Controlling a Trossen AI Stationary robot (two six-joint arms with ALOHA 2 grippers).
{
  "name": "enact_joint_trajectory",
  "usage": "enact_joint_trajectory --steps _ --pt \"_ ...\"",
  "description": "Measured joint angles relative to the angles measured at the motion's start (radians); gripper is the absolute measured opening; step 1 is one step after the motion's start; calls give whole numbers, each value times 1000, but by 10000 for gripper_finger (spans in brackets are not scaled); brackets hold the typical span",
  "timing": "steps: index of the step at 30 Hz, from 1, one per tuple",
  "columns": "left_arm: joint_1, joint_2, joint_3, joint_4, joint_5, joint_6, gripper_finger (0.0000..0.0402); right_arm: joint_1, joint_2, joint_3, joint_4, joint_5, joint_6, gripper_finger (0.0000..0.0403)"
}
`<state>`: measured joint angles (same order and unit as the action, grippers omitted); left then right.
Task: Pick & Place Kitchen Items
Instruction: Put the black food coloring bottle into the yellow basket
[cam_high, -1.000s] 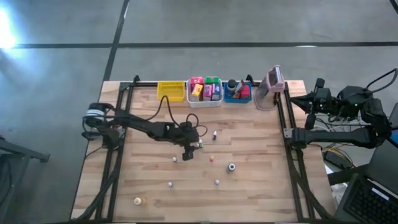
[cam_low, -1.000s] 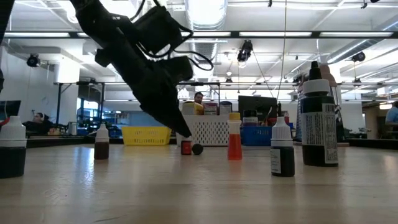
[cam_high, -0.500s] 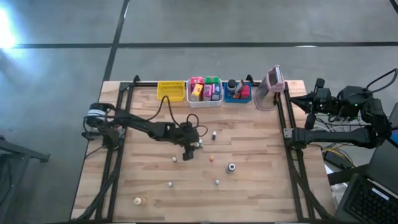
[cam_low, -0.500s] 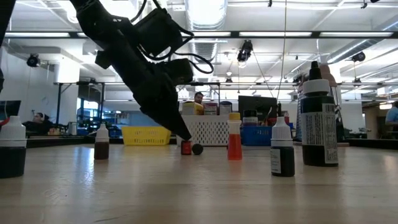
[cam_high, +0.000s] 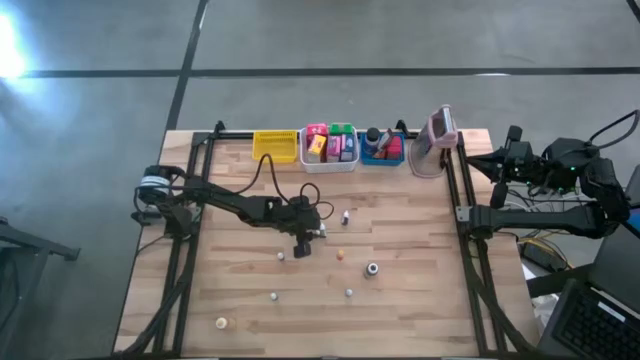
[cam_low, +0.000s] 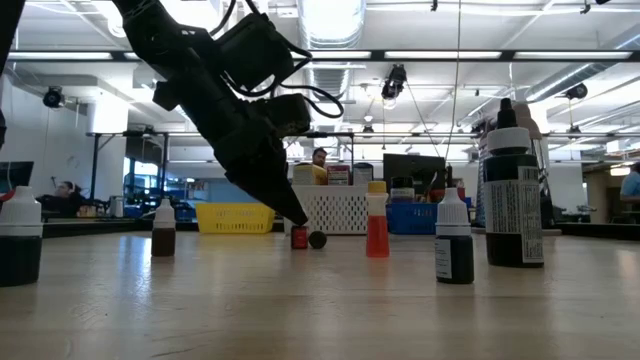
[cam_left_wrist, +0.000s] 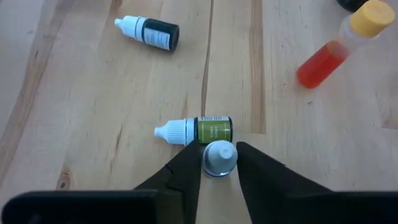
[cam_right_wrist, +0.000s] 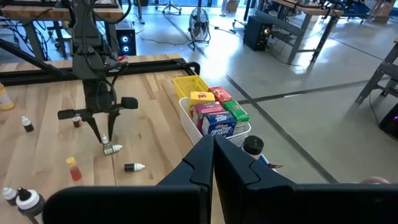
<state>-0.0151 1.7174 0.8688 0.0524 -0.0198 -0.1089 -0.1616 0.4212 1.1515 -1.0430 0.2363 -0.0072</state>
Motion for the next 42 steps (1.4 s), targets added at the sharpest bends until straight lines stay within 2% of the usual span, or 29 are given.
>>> enact_joint_trajectory --steps 11,15,20,26,31,33,37,42 --pt "2 -14 0 -16 -1 2 89 0 0 0 0 0 1 8" --pt "22 -78 0 -83 -24 -2 88 0 0 0 0 0 4 8" --pt "80 -205 0 -204 -112 1 88 0 0 0 0 0 1 8" --pt "208 -361 -7 -256 -195 37 88 0 0 0 0 0 0 8" --pt "383 -447 -7 -244 -197 59 88 0 0 0 0 0 0 8" --pt "464 -460 -7 -241 -187 52 88 0 0 0 0 0 0 8" --pt "614 -452 -7 -222 -95 10 89 0 0 0 0 0 1 8" --pt "717 -414 -6 -183 -60 -38 89 0 0 0 0 0 4 8"
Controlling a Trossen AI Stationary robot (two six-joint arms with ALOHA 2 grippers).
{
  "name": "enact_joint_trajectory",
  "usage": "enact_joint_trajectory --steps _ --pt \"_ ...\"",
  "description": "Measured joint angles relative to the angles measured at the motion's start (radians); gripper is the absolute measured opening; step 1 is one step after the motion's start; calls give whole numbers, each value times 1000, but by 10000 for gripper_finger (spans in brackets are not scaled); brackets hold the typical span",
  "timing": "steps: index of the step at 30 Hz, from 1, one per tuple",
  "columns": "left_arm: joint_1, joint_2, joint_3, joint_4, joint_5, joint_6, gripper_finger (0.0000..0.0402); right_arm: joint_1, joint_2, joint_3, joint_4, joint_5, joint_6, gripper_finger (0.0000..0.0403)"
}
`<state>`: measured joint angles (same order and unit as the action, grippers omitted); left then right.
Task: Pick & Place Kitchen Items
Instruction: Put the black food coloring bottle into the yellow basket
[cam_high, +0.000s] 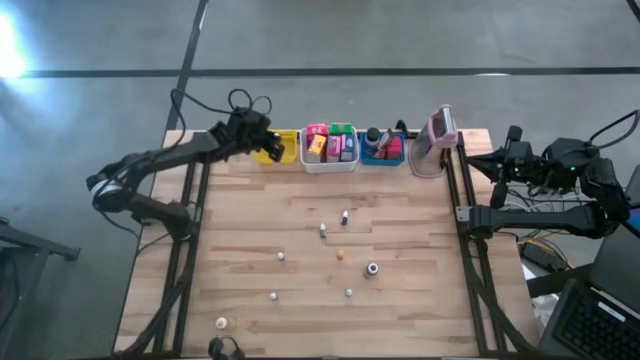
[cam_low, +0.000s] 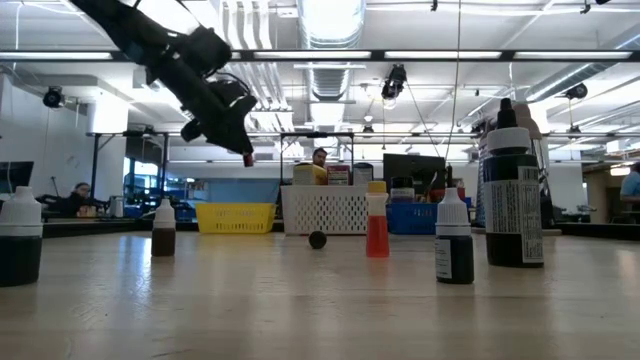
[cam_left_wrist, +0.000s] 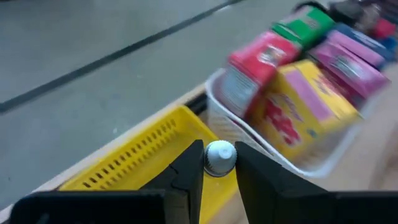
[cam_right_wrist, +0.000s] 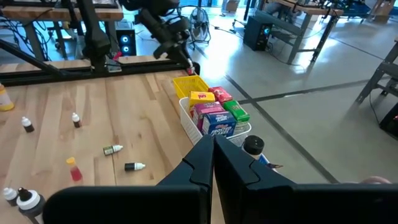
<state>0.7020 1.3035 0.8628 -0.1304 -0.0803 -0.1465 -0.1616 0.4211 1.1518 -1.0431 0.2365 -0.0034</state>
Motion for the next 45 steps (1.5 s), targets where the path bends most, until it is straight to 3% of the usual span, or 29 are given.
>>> enact_joint_trajectory --steps 7,20,45 --pt "17 94 6 105 4 -7 89 0 0 0 0 0 -1 8" --pt "30 348 124 108 -52 -19 89 0 0 0 0 0 1 8" --pt "34 421 114 153 -52 -40 89 0 0 0 0 0 1 8"
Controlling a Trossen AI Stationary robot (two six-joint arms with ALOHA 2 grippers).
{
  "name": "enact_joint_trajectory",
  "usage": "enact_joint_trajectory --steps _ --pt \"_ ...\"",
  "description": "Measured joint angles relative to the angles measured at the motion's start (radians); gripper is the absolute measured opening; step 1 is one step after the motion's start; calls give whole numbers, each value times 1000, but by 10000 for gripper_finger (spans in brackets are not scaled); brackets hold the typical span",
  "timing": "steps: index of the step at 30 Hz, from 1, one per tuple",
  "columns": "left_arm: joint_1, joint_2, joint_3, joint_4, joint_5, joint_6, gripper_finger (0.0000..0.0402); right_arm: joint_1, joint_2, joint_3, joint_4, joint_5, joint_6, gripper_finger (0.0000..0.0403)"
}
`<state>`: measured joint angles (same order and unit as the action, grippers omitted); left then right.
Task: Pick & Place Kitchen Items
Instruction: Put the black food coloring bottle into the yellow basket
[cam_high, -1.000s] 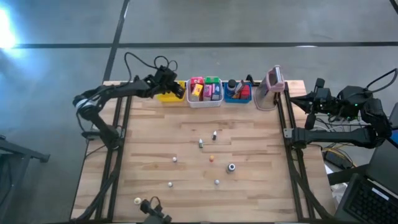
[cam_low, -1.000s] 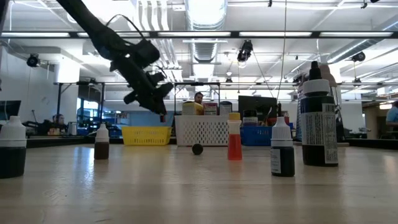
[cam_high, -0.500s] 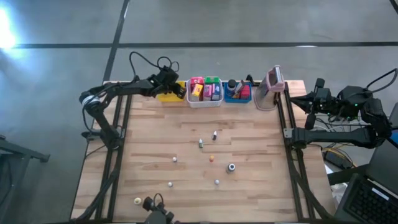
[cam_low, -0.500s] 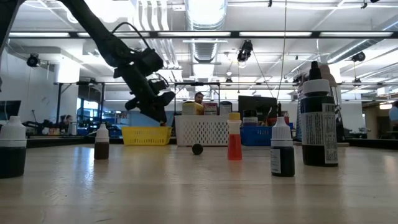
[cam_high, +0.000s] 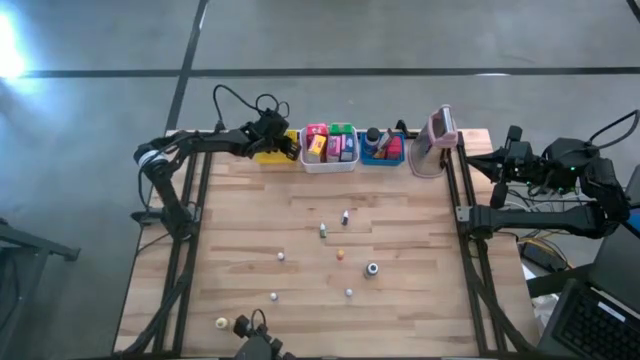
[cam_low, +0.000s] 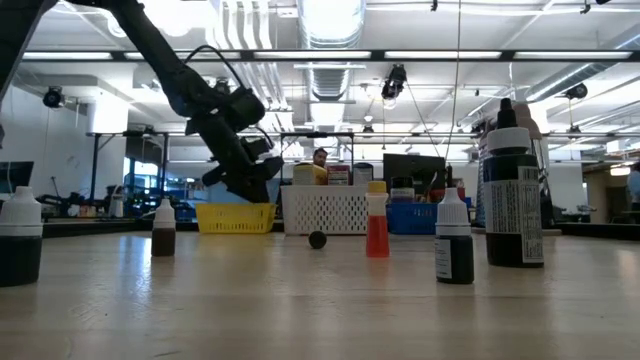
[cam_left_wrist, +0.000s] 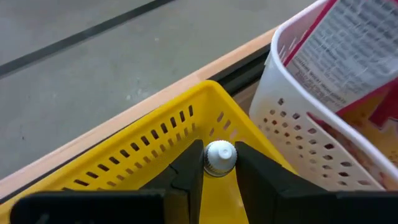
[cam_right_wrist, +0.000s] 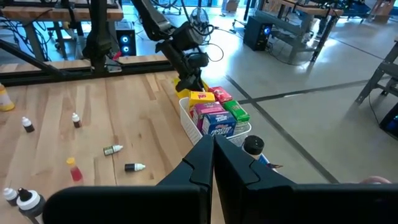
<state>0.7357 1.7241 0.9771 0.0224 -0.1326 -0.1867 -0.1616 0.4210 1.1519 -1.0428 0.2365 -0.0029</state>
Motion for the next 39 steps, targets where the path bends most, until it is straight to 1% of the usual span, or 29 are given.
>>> enact_joint_trajectory --steps 6,10,12,21,28,32,39 --pt "0 26 6 35 -4 2 89 0 0 0 0 0 -3 8" --pt "2 46 9 35 -63 9 89 0 0 0 0 0 -4 8" --pt "3 60 10 34 -71 14 89 0 0 0 0 0 -4 8" --pt "6 86 10 86 -72 33 89 0 0 0 0 0 0 8" --pt "11 87 14 65 -65 33 89 0 0 0 0 0 0 8" --pt "11 87 14 66 -38 28 89 0 0 0 0 0 -4 8" --pt "12 87 14 58 -37 27 89 0 0 0 0 0 -3 8"
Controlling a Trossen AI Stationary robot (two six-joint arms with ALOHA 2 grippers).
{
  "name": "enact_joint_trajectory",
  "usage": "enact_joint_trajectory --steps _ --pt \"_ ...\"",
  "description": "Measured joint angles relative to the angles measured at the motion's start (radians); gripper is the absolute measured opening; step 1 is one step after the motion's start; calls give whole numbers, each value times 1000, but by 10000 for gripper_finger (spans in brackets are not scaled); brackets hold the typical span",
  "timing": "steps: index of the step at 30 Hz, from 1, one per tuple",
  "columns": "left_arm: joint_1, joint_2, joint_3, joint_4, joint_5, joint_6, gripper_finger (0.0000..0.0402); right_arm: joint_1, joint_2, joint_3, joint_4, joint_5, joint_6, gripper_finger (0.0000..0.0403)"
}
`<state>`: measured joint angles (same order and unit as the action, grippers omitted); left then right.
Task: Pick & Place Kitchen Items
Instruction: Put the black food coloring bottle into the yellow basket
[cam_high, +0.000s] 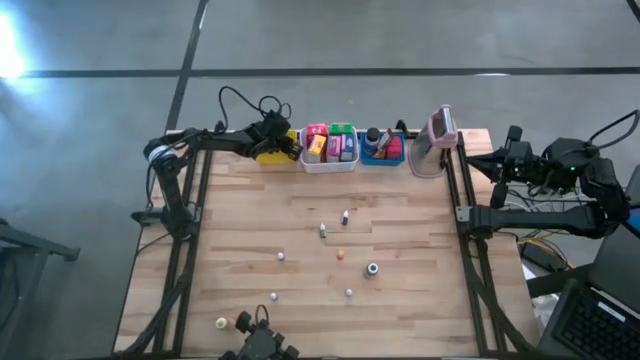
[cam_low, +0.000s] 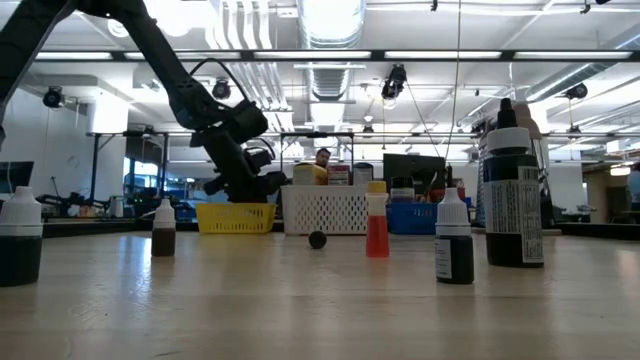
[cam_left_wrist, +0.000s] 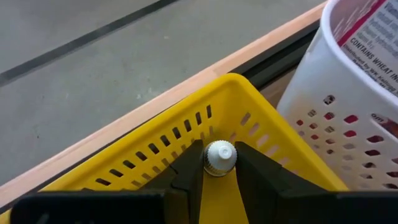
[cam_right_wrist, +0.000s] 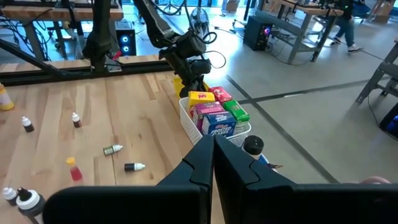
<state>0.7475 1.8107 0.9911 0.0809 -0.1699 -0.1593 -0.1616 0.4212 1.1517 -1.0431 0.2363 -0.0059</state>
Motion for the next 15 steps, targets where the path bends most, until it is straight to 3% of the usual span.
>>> enact_joint_trajectory --steps 15 --pt "0 0 -1 -14 0 -1 90 0 0 0 0 0 2 8"
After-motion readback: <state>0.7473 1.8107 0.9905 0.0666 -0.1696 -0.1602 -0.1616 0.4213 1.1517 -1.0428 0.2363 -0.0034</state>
